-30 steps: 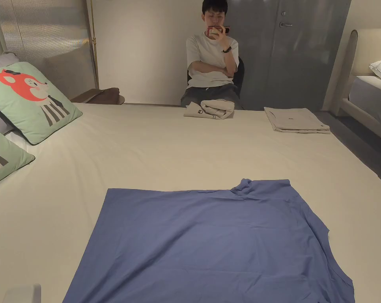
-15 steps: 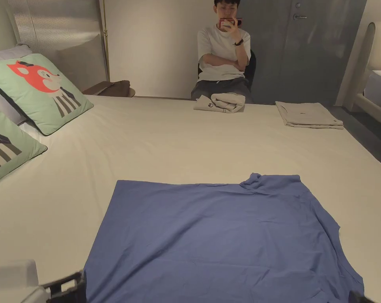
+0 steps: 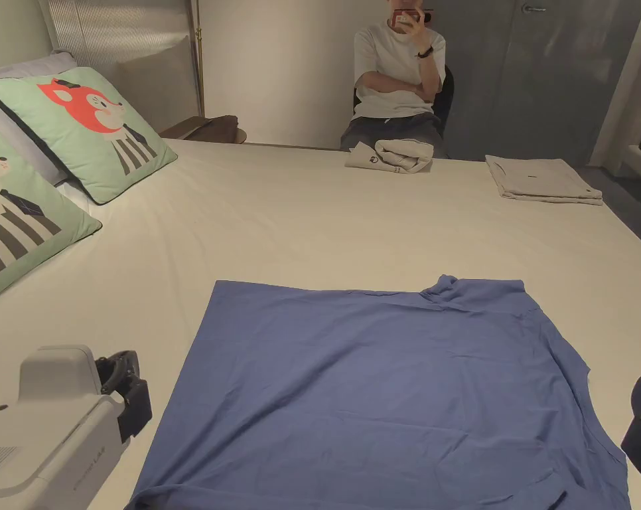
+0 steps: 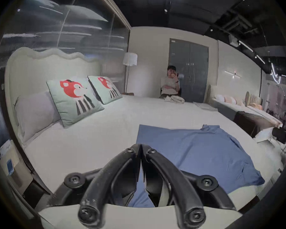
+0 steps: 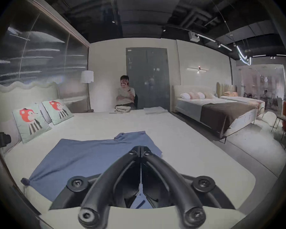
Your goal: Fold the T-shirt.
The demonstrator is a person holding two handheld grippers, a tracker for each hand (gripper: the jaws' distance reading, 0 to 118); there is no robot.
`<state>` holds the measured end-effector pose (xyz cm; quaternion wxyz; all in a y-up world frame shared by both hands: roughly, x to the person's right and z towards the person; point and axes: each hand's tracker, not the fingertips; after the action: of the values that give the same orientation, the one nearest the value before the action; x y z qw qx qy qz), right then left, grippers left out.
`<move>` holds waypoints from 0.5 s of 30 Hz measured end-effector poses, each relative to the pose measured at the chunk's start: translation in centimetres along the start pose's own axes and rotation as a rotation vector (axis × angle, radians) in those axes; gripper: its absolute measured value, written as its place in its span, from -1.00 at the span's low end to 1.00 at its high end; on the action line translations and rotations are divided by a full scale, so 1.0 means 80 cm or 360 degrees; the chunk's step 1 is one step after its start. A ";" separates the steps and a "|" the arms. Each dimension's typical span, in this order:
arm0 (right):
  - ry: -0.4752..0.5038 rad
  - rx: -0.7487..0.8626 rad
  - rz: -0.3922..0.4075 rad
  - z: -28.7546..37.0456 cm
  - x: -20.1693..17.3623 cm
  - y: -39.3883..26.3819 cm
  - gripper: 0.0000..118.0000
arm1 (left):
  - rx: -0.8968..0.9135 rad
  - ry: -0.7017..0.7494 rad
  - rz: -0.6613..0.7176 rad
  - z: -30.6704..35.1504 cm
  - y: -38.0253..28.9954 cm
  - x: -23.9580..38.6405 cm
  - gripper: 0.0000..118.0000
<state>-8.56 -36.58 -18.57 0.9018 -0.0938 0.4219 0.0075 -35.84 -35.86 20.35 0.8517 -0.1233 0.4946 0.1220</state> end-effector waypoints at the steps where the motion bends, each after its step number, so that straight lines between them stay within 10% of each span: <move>1: 0.0004 -0.0007 0.0000 -0.001 -0.001 -0.002 -1.00 | -0.0060 -0.0011 0.0000 -0.003 -0.005 -0.003 -1.00; 10: 0.0017 -0.0126 0.0016 -0.002 0.003 -0.024 -1.00 | -0.0586 -0.0053 0.0007 -0.024 -0.093 -0.047 -0.92; 13: 0.0012 -0.0154 0.0017 -0.002 0.004 -0.030 -1.00 | -0.0639 -0.0050 0.0069 -0.025 -0.112 -0.061 0.76; 15: 0.0015 -0.0175 0.0020 -0.003 0.004 -0.034 -1.00 | -0.0627 -0.0067 0.0081 -0.025 -0.119 -0.064 0.80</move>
<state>-8.25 -39.34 -18.50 0.8932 -0.1406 0.4256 0.0360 -36.78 -45.89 24.71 0.8178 -0.2725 0.4462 0.2404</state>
